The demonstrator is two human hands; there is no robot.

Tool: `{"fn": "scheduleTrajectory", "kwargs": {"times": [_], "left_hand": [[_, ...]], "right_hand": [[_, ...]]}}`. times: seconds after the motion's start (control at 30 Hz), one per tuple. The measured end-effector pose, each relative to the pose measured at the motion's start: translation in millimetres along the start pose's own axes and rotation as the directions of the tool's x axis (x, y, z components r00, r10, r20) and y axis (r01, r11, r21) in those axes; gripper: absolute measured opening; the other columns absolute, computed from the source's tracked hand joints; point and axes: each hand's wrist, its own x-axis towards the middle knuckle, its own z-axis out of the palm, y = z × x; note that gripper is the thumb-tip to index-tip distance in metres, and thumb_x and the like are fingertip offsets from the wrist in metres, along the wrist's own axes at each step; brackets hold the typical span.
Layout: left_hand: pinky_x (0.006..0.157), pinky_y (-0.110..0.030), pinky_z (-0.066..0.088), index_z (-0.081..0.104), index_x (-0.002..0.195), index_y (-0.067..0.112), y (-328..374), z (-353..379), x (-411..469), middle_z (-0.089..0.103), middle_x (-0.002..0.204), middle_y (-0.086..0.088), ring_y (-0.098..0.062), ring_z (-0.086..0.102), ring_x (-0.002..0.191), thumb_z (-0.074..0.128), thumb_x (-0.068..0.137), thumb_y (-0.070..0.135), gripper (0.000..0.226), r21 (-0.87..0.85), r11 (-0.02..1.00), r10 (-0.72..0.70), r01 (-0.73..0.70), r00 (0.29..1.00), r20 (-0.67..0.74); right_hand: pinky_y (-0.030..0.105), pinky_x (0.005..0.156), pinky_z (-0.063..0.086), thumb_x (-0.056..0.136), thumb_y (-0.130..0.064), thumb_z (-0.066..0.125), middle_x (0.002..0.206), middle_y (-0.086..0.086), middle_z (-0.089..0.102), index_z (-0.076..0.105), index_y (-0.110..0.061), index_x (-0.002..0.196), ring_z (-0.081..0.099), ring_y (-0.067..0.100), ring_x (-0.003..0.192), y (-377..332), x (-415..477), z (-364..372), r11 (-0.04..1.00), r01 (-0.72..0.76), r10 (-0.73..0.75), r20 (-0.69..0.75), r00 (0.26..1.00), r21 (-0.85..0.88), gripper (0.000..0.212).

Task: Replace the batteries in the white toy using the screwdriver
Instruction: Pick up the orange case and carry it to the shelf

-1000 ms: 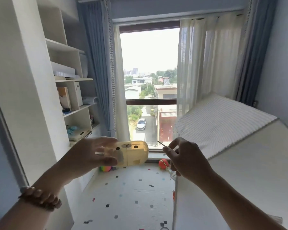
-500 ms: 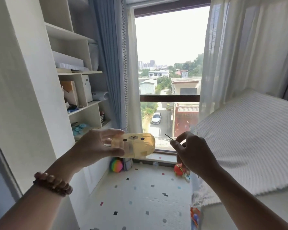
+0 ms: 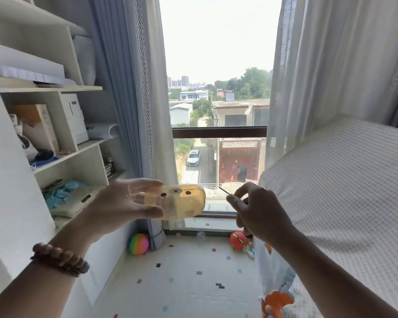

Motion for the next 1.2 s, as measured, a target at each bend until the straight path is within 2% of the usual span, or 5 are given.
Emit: {"fn": "scheduleTrajectory", "kwargs": {"times": [0.2, 0.57, 0.73, 0.93, 1.2], "left_hand": [[0.095, -0.037, 0.056, 0.064, 0.122, 0.041, -71.3, -34.7, 112.9, 0.071, 0.113, 0.026, -0.001, 0.068, 0.106, 0.089, 0.052, 0.051, 0.074, 0.001, 0.999, 0.034, -0.034, 0.997, 0.065], [0.1, -0.047, 0.051, 0.064, 0.124, 0.037, -168.4, -65.3, 267.4, 0.072, 0.116, 0.018, -0.006, 0.067, 0.11, 0.089, 0.048, 0.061, 0.083, -0.098, 0.995, -0.004, 0.011, 0.997, 0.072], [0.101, -0.044, 0.05, 0.065, 0.122, 0.039, -205.5, -72.9, 334.4, 0.072, 0.115, 0.02, -0.003, 0.068, 0.109, 0.09, 0.05, 0.057, 0.079, -0.096, 0.994, -0.042, 0.046, 0.998, 0.044], [0.103, -0.048, 0.048, 0.065, 0.122, 0.039, -247.3, -84.9, 418.2, 0.072, 0.116, 0.019, -0.006, 0.067, 0.111, 0.092, 0.042, 0.061, 0.087, -0.094, 0.985, -0.151, 0.144, 0.985, -0.079], [0.093, -0.024, 0.049, 0.067, 0.122, 0.032, -281.4, -107.2, 498.7, 0.074, 0.105, 0.024, 0.009, 0.067, 0.102, 0.092, 0.044, 0.054, 0.085, -0.072, 0.977, -0.211, 0.199, 0.952, -0.224]], "right_hand": [[0.044, 0.049, 0.062, 0.096, -0.032, 0.064, 0.052, 0.008, 0.071, 0.06, -0.02, 0.09, 0.068, 0.026, 0.04, -3.2, 106.0, 64.3, 0.997, -0.079, 0.079, 0.002, 0.997, -0.01, 0.014], [0.042, 0.054, 0.063, 0.097, -0.033, 0.062, 0.051, 0.004, 0.071, 0.059, -0.02, 0.092, 0.066, 0.018, 0.036, 8.3, 272.2, 141.4, 0.996, -0.069, 0.07, 0.016, 0.997, -0.057, 0.014], [0.045, 0.055, 0.063, 0.097, -0.033, 0.063, 0.053, 0.005, 0.072, 0.06, -0.02, 0.093, 0.069, 0.024, 0.043, 31.8, 359.7, 177.2, 0.997, -0.072, 0.074, 0.046, 0.996, -0.035, 0.013], [0.035, 0.051, 0.058, 0.098, -0.035, 0.061, 0.054, 0.005, 0.072, 0.059, -0.02, 0.094, 0.066, 0.016, 0.039, 59.1, 475.0, 215.1, 0.999, -0.042, 0.041, 0.133, 0.99, 0.002, 0.015], [0.042, 0.056, 0.062, 0.097, -0.038, 0.06, 0.053, 0.002, 0.073, 0.058, -0.024, 0.091, 0.068, 0.018, 0.04, 69.1, 605.8, 263.0, 0.999, 0.02, -0.03, 0.227, 0.973, 0.045, 0.015]]}}
